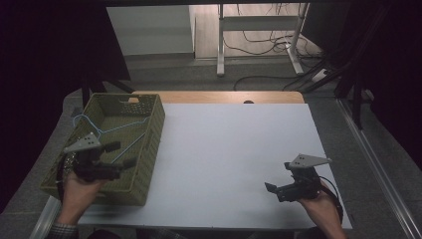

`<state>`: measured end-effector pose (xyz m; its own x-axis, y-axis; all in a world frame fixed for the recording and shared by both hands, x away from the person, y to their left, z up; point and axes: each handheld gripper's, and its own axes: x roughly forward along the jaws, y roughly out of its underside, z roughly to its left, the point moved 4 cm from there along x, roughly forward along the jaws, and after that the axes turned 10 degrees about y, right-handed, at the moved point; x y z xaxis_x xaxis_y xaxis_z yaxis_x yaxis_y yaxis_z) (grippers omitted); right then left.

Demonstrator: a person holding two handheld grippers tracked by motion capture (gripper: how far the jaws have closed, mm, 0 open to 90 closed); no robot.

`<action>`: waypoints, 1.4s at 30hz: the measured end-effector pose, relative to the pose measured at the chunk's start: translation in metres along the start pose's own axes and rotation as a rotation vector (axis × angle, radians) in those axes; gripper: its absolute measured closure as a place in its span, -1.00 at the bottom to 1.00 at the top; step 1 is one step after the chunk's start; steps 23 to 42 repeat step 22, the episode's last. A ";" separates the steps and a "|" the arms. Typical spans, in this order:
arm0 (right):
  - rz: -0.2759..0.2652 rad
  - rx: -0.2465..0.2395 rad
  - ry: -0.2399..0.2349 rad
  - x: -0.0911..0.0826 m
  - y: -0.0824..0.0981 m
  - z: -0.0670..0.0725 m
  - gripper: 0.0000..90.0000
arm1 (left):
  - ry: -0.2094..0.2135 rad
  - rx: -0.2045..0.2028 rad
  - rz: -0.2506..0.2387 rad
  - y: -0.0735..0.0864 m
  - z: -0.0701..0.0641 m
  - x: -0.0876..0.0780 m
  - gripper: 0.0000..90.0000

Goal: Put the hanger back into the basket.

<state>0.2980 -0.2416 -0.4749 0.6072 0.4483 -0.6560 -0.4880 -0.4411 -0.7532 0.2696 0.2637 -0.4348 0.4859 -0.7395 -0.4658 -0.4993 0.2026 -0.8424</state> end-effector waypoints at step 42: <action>0.028 -0.042 0.019 0.003 0.010 0.001 -1.00 | -0.044 0.117 0.131 0.041 -0.029 0.035 -1.00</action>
